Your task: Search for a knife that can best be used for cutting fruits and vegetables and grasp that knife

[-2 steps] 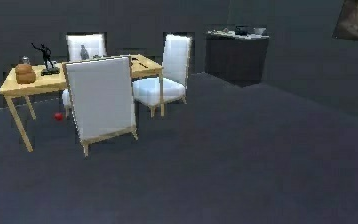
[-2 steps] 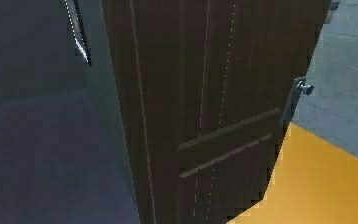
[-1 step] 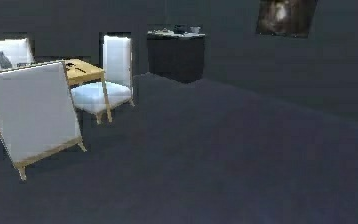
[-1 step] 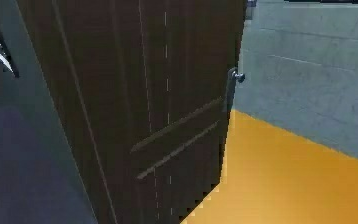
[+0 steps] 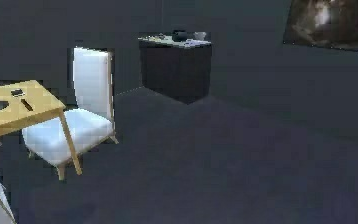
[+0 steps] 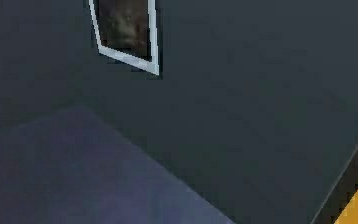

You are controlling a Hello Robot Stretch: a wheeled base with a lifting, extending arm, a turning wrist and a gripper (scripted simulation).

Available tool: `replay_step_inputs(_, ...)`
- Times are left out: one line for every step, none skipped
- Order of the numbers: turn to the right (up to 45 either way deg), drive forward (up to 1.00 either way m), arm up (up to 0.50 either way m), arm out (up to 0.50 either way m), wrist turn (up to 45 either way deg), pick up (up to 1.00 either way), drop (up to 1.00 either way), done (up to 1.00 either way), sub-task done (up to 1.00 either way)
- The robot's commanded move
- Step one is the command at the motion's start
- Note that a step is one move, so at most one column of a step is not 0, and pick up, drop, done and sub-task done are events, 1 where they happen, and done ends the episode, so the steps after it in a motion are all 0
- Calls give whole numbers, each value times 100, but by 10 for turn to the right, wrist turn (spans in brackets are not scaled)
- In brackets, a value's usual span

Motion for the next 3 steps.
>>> replay_step_inputs(0, 100, 0, 0, 0, 0, 0, 0, 0)
replay_step_inputs(-30, 0, 0, 0, 0, 0, 0, 0, 0)
replay_step_inputs(0, 75, 0, 0, 0, 0, 0, 0, 0)
